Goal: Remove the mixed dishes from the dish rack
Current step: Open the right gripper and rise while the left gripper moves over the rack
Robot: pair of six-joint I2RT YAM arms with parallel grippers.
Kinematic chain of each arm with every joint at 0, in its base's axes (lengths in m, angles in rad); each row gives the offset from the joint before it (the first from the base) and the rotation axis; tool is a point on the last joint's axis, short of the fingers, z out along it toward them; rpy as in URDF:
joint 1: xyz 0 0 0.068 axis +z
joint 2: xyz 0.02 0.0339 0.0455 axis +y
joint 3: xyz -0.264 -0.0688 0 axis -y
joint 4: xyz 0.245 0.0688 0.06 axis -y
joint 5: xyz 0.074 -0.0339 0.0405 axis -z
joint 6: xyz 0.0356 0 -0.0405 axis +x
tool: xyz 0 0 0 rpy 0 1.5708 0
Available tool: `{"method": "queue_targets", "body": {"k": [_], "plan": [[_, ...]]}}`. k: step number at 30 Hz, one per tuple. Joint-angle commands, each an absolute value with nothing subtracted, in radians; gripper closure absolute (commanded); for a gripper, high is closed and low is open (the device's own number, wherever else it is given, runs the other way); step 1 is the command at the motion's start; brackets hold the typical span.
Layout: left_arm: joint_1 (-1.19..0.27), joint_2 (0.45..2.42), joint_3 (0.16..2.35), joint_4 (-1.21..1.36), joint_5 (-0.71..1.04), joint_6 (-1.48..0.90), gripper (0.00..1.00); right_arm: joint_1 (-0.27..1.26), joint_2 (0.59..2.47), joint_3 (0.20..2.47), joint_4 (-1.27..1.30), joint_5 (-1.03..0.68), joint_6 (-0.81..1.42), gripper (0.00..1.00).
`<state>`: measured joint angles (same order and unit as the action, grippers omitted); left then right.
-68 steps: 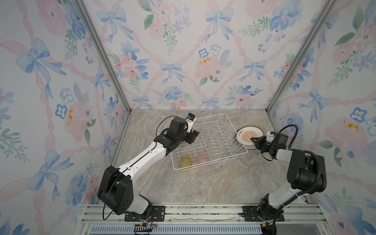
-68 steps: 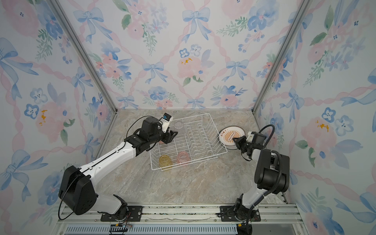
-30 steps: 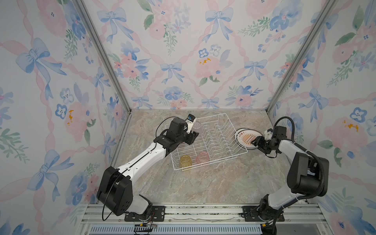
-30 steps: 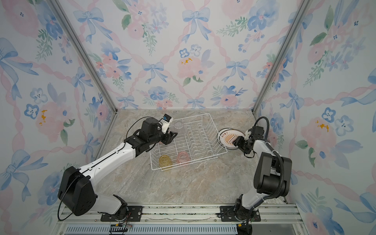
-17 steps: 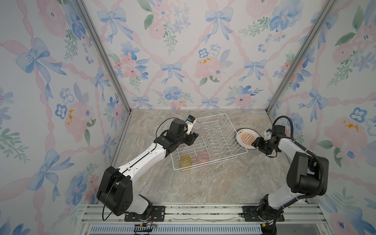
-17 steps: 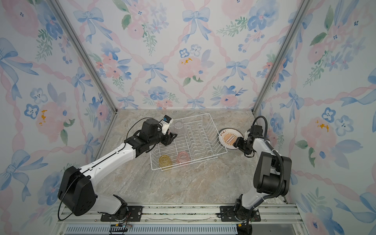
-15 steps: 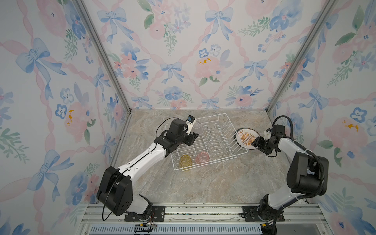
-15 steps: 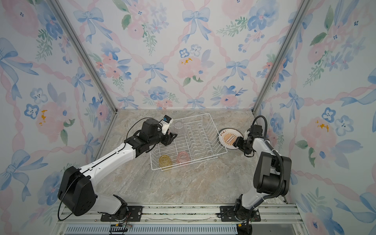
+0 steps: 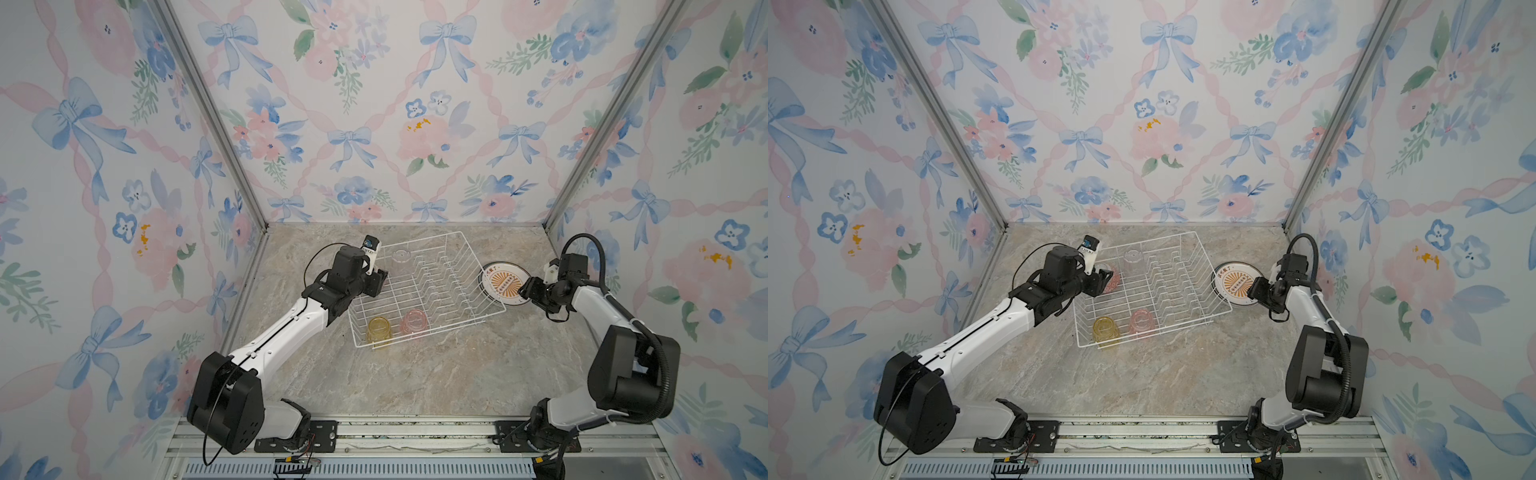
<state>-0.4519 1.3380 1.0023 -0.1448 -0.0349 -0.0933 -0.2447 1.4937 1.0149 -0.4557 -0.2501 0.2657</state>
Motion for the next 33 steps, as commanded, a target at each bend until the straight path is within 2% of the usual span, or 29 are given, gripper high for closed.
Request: {"method": "queue_targets", "body": {"k": [1, 5, 9, 12, 19, 26, 33], "plan": [[-0.403, 1.284, 0.965, -0.189, -0.104, -0.144, 0.47, -0.211, 1.424, 1.066, -0.501, -0.263, 0.244, 0.42], [-0.361, 1.278, 0.958, -0.289, -0.175, -0.149, 0.54, -0.143, 1.426, 1.124, -0.549, -0.345, 0.202, 0.44], [-0.306, 1.290, 0.936, -0.322, -0.084, -0.184, 0.59, -0.095, 1.463, 1.148, -0.539, -0.444, 0.192, 0.47], [-0.293, 1.301, 0.918, -0.322, -0.044, -0.207, 0.61, -0.068, 1.500, 1.159, -0.529, -0.447, 0.192, 0.48], [-0.287, 1.296, 0.890, -0.322, -0.008, -0.227, 0.73, -0.038, 1.554, 1.173, -0.510, -0.455, 0.185, 0.48], [-0.274, 1.332, 0.870, -0.320, 0.023, -0.242, 0.78, -0.018, 1.583, 1.187, -0.492, -0.469, 0.187, 0.50], [-0.268, 1.321, 0.861, -0.322, 0.017, -0.250, 0.78, -0.001, 1.613, 1.216, -0.500, -0.474, 0.183, 0.52]]}}
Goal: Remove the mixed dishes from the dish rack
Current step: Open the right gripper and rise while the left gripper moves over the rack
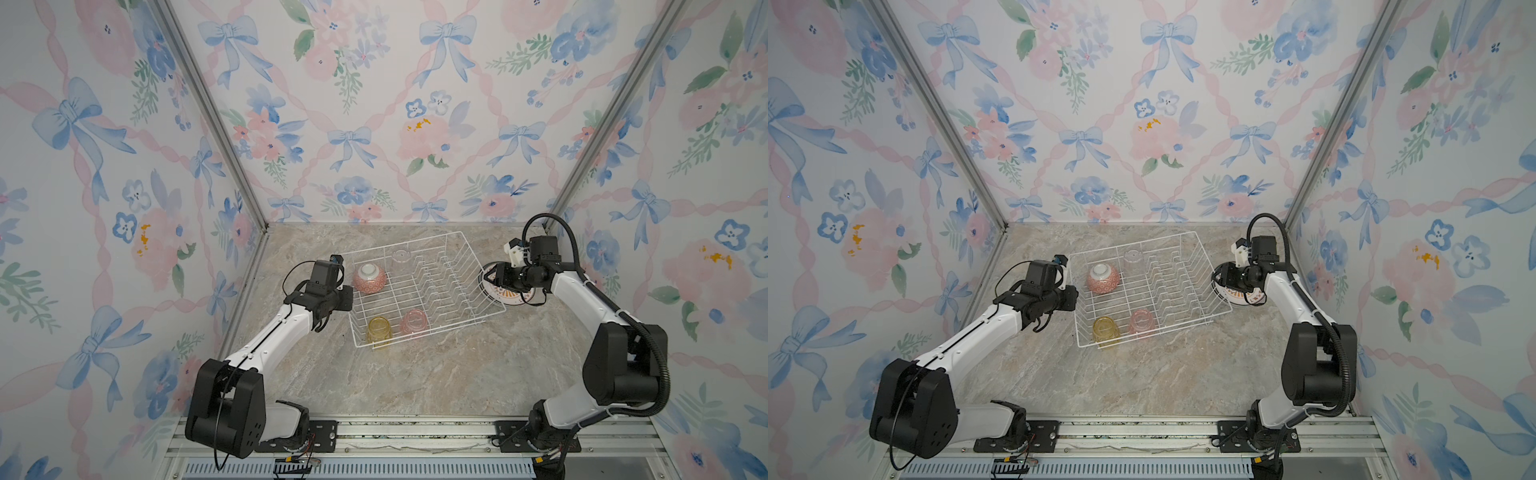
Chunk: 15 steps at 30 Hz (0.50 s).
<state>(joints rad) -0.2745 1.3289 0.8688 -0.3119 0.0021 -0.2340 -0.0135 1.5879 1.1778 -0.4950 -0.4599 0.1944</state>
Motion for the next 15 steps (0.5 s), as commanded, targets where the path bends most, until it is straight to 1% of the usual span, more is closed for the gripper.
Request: {"method": "queue_targets", "body": {"k": [1, 3, 7, 9, 12, 14, 15], "plan": [[-0.266, 1.318, 0.861, -0.321, 0.017, -0.250, 0.78, 0.000, 1.620, 1.222, -0.500, -0.477, 0.184, 0.54], [-0.260, 1.319, 0.858, -0.319, 0.026, -0.250, 0.78, 0.003, 1.635, 1.230, -0.499, -0.480, 0.186, 0.57], [-0.253, 1.341, 0.854, -0.318, 0.050, -0.252, 0.80, 0.013, 1.649, 1.237, -0.497, -0.480, 0.186, 0.57], [-0.249, 1.351, 0.853, -0.314, 0.059, -0.251, 0.84, 0.017, 1.676, 1.243, -0.500, -0.479, 0.185, 0.60], [-0.240, 1.363, 0.847, -0.291, 0.076, -0.246, 0.95, 0.024, 1.689, 1.252, -0.507, -0.478, 0.185, 0.67], [-0.229, 1.368, 0.841, -0.265, 0.093, -0.244, 1.00, 0.029, 1.697, 1.256, -0.507, -0.478, 0.187, 0.73], [-0.227, 1.371, 0.841, -0.253, 0.100, -0.243, 1.00, 0.035, 1.699, 1.259, -0.508, -0.477, 0.188, 0.75]]}}
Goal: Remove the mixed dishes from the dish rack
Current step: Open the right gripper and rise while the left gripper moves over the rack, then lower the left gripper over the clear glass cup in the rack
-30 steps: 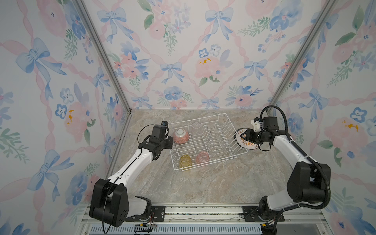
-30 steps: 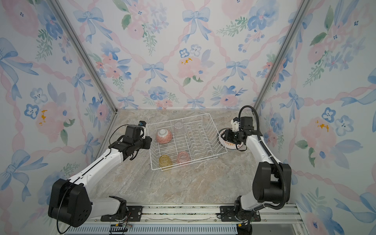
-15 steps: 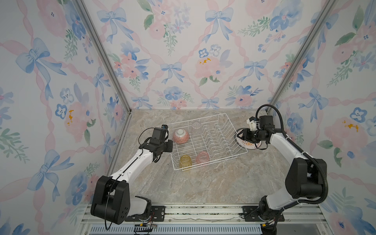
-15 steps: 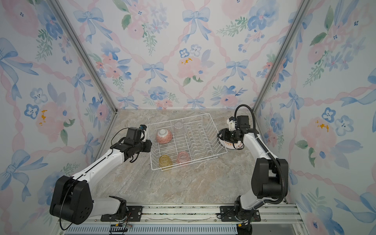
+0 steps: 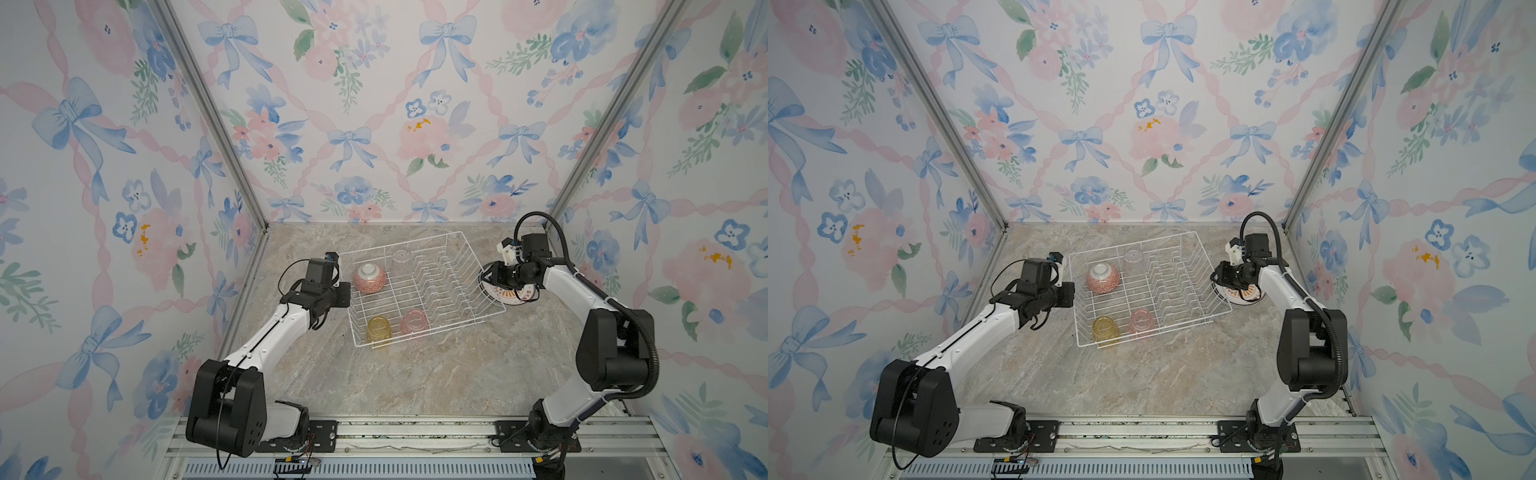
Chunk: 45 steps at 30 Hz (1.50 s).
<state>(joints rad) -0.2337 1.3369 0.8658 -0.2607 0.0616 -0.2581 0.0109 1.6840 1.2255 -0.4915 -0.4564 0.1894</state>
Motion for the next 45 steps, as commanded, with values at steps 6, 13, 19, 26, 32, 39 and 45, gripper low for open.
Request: {"method": "queue_targets", "body": {"k": [6, 13, 19, 26, 32, 39, 45], "plan": [[-0.201, 1.436, 0.885, -0.202, 0.135, -0.215, 1.00, 0.056, 1.699, 1.254, -0.505, -0.456, 0.204, 0.92], [-0.198, 1.599, 1.045, -0.183, 0.165, -0.159, 1.00, 0.084, 1.665, 1.229, -0.510, -0.419, 0.218, 0.98], [-0.199, 1.703, 1.152, -0.183, 0.208, -0.141, 1.00, 0.096, 1.661, 1.218, -0.523, -0.391, 0.222, 0.99], [-0.199, 1.653, 1.120, -0.183, 0.212, -0.148, 1.00, 0.112, 1.660, 1.212, -0.545, -0.367, 0.218, 1.00], [-0.216, 1.513, 1.085, -0.183, 0.183, -0.142, 0.65, 0.112, 1.621, 1.223, -0.531, -0.334, 0.228, 0.55], [-0.326, 1.411, 1.157, -0.183, 0.115, -0.084, 0.42, 0.101, 1.519, 1.220, -0.452, -0.286, 0.264, 0.30], [-0.421, 1.545, 1.288, -0.184, 0.090, -0.066, 0.33, 0.091, 1.422, 1.200, -0.390, -0.263, 0.300, 0.26]]}}
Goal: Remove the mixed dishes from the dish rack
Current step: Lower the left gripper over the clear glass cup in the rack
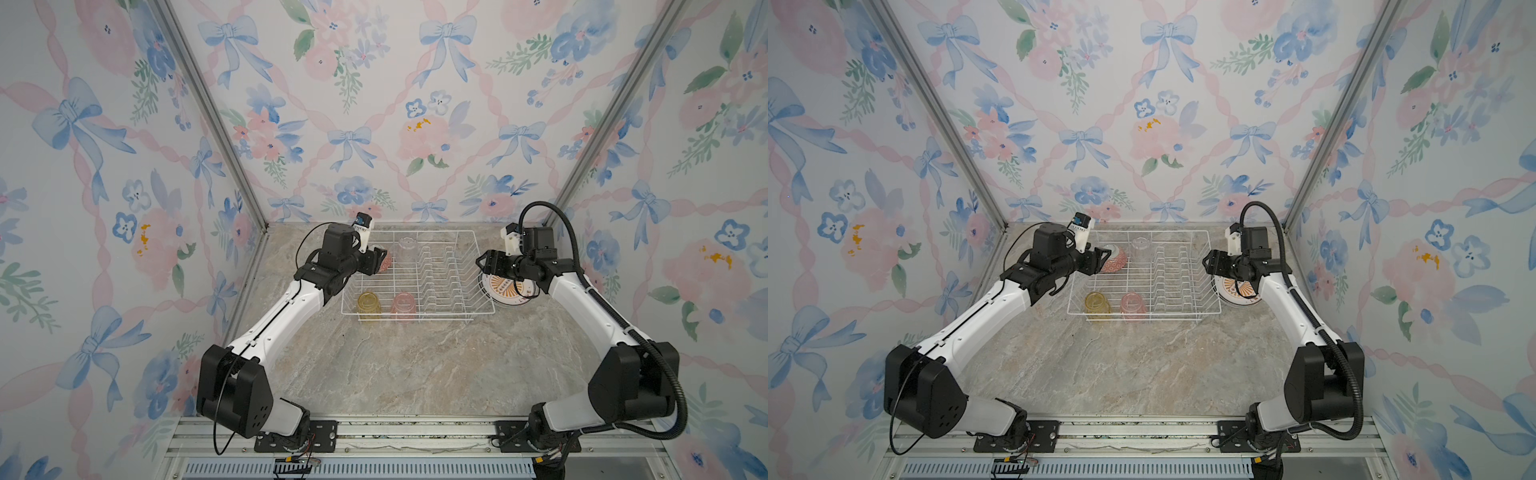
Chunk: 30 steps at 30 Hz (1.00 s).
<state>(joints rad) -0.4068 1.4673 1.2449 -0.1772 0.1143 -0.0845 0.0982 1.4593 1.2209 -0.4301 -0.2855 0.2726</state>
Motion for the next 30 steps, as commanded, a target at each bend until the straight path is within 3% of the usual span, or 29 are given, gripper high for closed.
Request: {"method": "queue_targets", "body": {"k": [1, 13, 30], "plan": [[-0.425, 1.584, 1.314, -0.185, 0.094, -0.075, 0.31, 0.090, 1.410, 1.199, -0.387, -0.266, 0.301, 0.26], [-0.487, 1.976, 1.673, -0.261, 0.156, -0.098, 0.25, 0.081, 1.351, 1.178, -0.388, -0.274, 0.289, 0.23], [-0.526, 2.198, 1.875, -0.290, 0.030, -0.115, 0.25, -0.020, 1.361, 1.140, -0.356, -0.358, 0.286, 0.23]]}}
